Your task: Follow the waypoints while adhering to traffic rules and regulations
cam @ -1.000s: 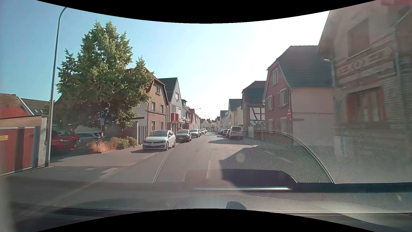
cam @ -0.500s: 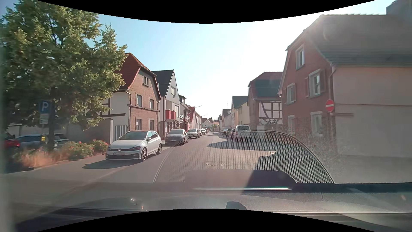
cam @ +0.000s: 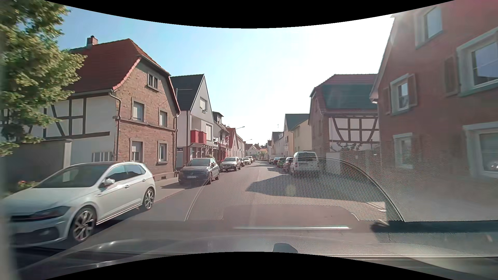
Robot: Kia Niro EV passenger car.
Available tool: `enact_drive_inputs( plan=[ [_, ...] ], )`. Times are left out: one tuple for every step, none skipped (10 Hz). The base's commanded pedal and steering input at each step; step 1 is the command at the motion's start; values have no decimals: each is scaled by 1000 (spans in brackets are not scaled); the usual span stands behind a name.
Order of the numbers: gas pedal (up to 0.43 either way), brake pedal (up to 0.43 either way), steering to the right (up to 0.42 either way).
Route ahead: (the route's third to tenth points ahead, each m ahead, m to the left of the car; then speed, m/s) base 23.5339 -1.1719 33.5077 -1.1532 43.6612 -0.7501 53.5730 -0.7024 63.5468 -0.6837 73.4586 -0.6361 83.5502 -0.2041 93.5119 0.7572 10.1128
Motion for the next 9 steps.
enact_drive_inputs(
  plan=[
    [28, 0, -14],
    [28, 0, -13],
    [28, 0, -13],
    [28, 0, -13],
    [28, 0, -10],
    [28, 0, -5],
    [28, 0, 0],
    [28, 0, 0],
    [28, 0, 0]
  ],
)
